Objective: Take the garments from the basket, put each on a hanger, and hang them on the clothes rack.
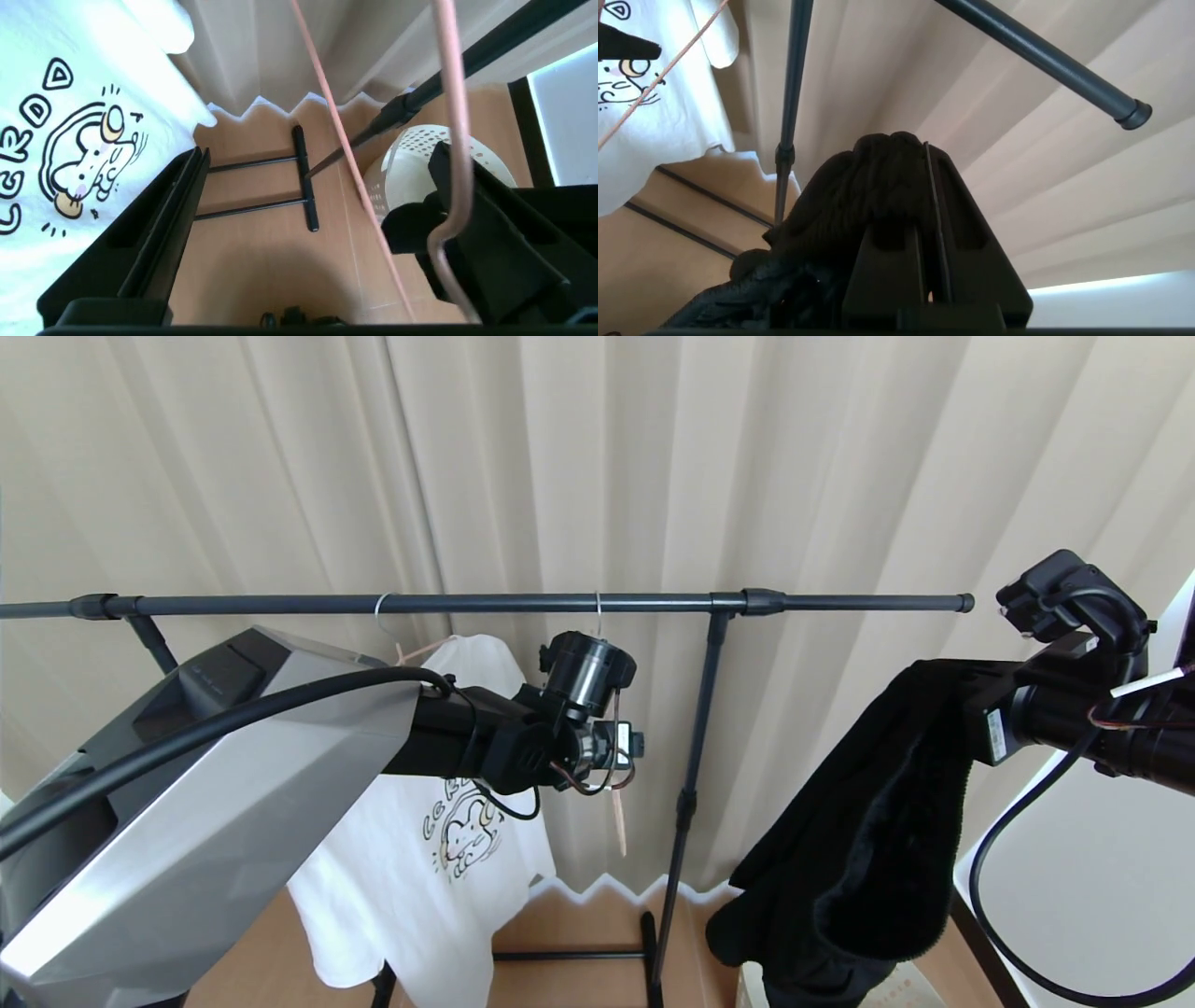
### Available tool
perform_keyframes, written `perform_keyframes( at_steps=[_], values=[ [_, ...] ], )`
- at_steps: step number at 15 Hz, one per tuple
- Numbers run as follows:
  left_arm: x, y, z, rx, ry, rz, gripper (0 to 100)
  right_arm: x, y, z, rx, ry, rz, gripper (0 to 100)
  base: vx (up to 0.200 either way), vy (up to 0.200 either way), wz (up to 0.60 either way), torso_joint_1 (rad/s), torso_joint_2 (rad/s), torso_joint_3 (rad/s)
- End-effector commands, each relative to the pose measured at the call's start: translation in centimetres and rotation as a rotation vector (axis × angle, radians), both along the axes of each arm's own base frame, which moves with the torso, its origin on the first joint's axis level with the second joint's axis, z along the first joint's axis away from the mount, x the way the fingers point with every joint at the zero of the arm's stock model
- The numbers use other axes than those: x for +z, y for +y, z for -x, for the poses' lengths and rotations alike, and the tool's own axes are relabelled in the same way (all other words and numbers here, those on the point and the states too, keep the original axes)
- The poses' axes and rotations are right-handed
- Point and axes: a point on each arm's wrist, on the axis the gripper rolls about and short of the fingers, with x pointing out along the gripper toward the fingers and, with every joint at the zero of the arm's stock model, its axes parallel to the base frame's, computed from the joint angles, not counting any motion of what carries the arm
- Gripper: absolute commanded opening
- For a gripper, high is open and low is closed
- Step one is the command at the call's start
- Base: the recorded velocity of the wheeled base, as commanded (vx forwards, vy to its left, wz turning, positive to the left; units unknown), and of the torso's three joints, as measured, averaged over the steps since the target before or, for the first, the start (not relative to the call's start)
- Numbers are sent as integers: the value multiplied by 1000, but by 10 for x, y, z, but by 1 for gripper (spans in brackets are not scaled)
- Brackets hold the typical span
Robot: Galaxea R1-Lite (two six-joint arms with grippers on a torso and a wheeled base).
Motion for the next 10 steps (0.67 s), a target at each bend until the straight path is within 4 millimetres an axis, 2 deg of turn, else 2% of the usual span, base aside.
perform_keyframes(
  at_steps=[1, 10],
  values=[
    [2, -1, 0, -1, -4, 3, 100, 1, 0, 1, 1, -3, 0, 0, 0, 0, 0, 0, 0, 0],
    [-1, -5, 3, -27, -6, -15, 100, 1, 0, 2, 2, -3, 0, 0, 0, 0, 0, 0, 0, 0]
  ],
)
